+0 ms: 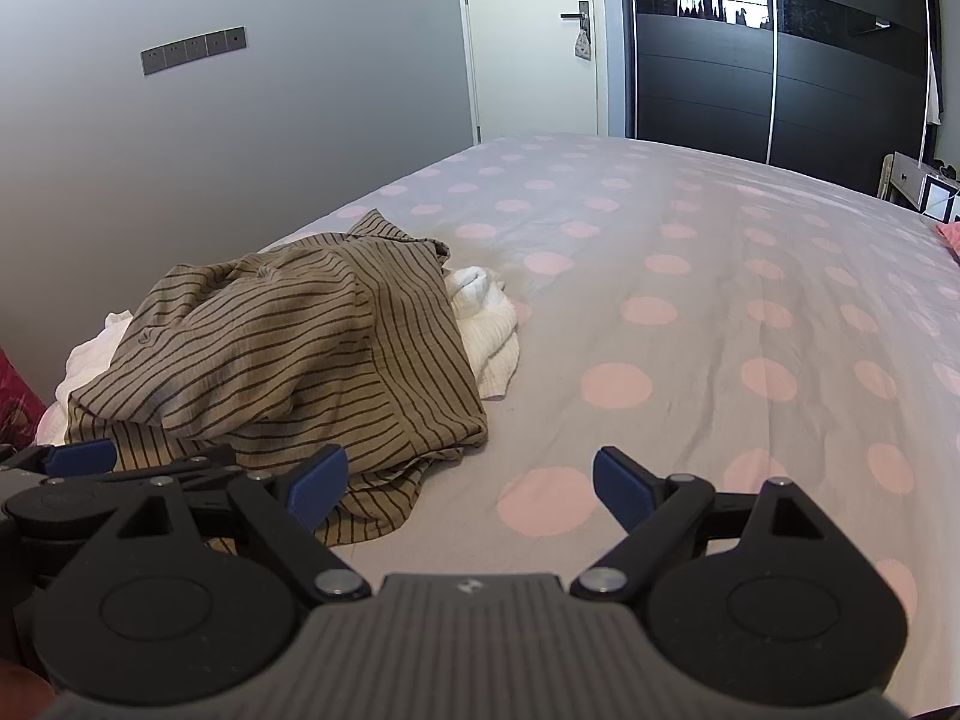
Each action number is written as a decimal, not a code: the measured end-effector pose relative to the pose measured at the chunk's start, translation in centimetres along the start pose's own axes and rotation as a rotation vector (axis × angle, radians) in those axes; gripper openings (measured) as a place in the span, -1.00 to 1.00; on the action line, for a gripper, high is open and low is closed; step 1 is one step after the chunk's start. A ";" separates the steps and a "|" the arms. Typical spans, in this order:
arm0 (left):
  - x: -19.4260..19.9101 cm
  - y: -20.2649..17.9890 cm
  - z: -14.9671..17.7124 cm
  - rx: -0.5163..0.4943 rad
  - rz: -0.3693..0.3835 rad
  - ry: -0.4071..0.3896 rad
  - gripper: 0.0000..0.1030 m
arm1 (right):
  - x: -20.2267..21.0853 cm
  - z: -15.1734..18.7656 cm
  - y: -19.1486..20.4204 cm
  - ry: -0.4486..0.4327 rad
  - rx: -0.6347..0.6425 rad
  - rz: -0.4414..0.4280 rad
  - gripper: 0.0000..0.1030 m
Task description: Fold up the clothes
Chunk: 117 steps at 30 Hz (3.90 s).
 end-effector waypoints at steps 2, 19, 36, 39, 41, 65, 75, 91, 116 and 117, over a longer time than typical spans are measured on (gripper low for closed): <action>0.0 0.0 0.0 0.001 0.000 0.000 0.46 | 0.0 0.0 0.0 -0.001 0.001 0.001 0.76; -4.0 2.7 0.8 0.059 0.072 0.130 0.32 | -5.1 0.7 1.2 0.078 0.047 -0.045 0.73; -9.7 6.7 -2.4 0.076 0.123 0.138 0.15 | -13.8 1.9 11.7 0.143 0.176 -0.254 0.28; -10.0 6.4 -2.6 0.076 0.153 0.133 -0.23 | -14.6 2.0 12.6 0.157 0.188 -0.269 -0.24; -10.1 6.2 -2.7 0.077 0.176 0.132 -0.45 | -14.4 2.1 12.9 0.169 0.178 -0.281 -0.83; 5.6 -8.1 -5.6 -0.209 0.597 -0.090 -0.95 | 7.3 -4.0 -10.2 -0.123 0.028 0.383 -0.98; 8.4 -15.8 0.4 -0.406 0.689 0.009 -0.44 | 14.0 2.8 -22.4 -0.052 -0.132 0.691 -0.98; 1.8 -18.8 6.5 -0.421 0.514 0.170 0.17 | 9.2 10.2 -22.2 0.031 -0.089 0.576 0.03; -3.2 -19.1 8.8 -0.470 0.411 0.228 -0.78 | 2.7 13.6 -22.5 0.198 -0.178 0.517 -0.82; -2.7 -19.4 8.9 -0.477 0.440 0.229 -0.82 | 3.1 13.3 -22.7 0.185 -0.179 0.535 -0.82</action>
Point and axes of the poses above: each gripper's, at about its wrist camera, not at the fingertips, and x roughly against the way its jaws point, y to its left, z to its underside, the point moved 8 cm from there along -x, roughly the way its jaws point, and after that the axes turned 9 degrees about -x, right-handed, at the moved point
